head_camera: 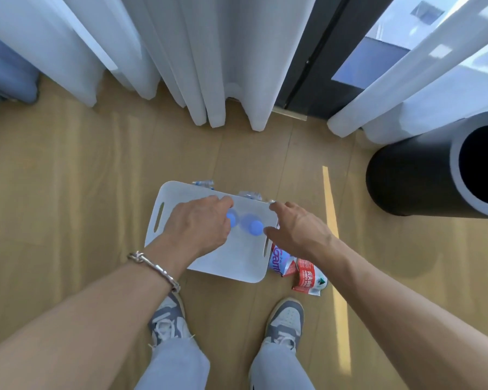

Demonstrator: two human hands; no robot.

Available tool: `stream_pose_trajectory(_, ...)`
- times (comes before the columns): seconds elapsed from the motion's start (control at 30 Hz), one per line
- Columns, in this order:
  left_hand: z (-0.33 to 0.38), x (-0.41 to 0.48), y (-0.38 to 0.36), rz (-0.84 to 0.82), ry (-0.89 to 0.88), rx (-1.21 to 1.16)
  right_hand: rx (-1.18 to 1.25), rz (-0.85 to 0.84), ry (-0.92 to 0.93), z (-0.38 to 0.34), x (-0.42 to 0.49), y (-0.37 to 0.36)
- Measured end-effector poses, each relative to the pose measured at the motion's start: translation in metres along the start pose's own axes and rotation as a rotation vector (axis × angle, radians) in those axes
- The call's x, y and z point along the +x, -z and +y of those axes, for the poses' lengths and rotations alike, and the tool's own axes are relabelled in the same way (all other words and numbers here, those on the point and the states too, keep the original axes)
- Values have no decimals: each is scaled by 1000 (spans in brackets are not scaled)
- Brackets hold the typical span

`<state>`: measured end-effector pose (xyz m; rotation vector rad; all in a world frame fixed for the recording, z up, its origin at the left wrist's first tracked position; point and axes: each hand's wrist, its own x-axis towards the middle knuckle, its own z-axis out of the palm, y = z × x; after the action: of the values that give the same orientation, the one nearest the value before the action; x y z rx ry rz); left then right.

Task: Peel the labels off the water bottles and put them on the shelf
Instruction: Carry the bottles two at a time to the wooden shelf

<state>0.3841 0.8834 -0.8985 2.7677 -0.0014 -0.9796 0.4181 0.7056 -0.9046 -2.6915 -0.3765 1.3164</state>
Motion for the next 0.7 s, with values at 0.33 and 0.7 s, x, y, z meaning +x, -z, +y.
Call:
stream_pose_trajectory(0.33, -17, 23, -62, -18, 4, 38, -54, 29, -18, 2, 35, -45)
stream_pose_trajectory(0.7, -18, 42, -94, 11, -23, -113, -172, 37, -28, -6, 57, -81)
